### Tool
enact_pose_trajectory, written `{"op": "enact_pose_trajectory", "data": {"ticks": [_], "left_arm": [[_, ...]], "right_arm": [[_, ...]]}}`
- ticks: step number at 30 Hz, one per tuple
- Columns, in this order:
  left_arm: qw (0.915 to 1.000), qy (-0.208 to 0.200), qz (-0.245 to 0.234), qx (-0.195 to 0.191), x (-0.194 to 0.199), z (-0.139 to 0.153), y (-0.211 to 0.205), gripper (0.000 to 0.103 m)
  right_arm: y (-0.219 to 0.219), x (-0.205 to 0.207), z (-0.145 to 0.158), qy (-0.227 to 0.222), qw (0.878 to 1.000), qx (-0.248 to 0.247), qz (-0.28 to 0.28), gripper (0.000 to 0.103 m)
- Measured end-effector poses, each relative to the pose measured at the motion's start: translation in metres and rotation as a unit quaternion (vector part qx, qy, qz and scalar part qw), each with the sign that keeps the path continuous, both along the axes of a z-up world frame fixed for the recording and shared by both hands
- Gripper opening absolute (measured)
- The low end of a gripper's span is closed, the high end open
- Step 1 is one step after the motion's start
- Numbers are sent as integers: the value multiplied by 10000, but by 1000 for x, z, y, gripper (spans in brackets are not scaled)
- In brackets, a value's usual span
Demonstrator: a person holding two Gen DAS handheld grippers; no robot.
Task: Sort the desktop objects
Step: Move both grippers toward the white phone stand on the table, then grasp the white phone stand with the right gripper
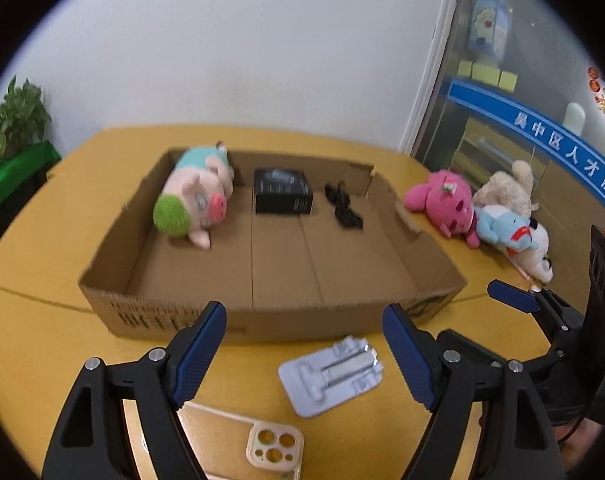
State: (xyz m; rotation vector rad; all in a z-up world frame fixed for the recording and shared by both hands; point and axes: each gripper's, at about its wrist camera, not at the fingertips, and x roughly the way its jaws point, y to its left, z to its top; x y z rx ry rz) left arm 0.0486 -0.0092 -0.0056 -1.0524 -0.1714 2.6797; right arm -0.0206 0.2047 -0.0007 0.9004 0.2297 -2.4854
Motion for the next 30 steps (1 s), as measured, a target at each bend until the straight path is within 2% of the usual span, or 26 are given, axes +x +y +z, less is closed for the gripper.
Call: {"op": "enact_pose_trajectory", "data": {"ticks": [3, 6, 7, 15, 16, 17, 20, 22, 24, 26, 28, 30], "left_arm": [[9990, -402, 59, -162, -5, -24, 0, 81], [9965, -823, 10, -114, -10, -50, 1, 80], [9961, -883, -26, -84, -10, -55, 2, 80], [9882, -1469, -402, -137, -22, -92, 15, 78], [9869, -1556, -416, -132, -24, -96, 15, 77], [9850, -1671, -430, -93, -27, -101, 15, 72], [9809, -1884, -477, -50, -32, -113, 15, 58], [9818, -1823, -521, -106, -31, -114, 16, 57], [9809, -1841, -610, -140, -31, -115, 18, 52], [9797, -1862, -735, -63, -33, -115, 19, 40], [9782, -1908, -822, 43, -36, -115, 21, 36], [9783, -1894, -832, 55, -36, -115, 22, 36]], "right_arm": [[-2, -2, -32, -420, 9987, 262, 130, 103], [3, -13, -67, -1254, 9917, 4, 298, 101], [4, -15, -75, -1397, 9897, -33, 297, 101], [-6, -36, -106, -1949, 9794, 94, 521, 97], [-9, -39, -109, -1979, 9785, 125, 565, 92], [-13, -40, -112, -1975, 9783, 211, 591, 86], [-25, -42, -115, -1808, 9804, 353, 703, 83], [-28, -43, -114, -1776, 9805, 317, 777, 82], [-29, -44, -114, -1760, 9806, 269, 823, 73], [-26, -44, -111, -1842, 9789, 74, 886, 49], [-26, -45, -112, -1921, 9770, -72, 924, 42], [-25, -41, -112, -1872, 9787, -112, 837, 42]]}}
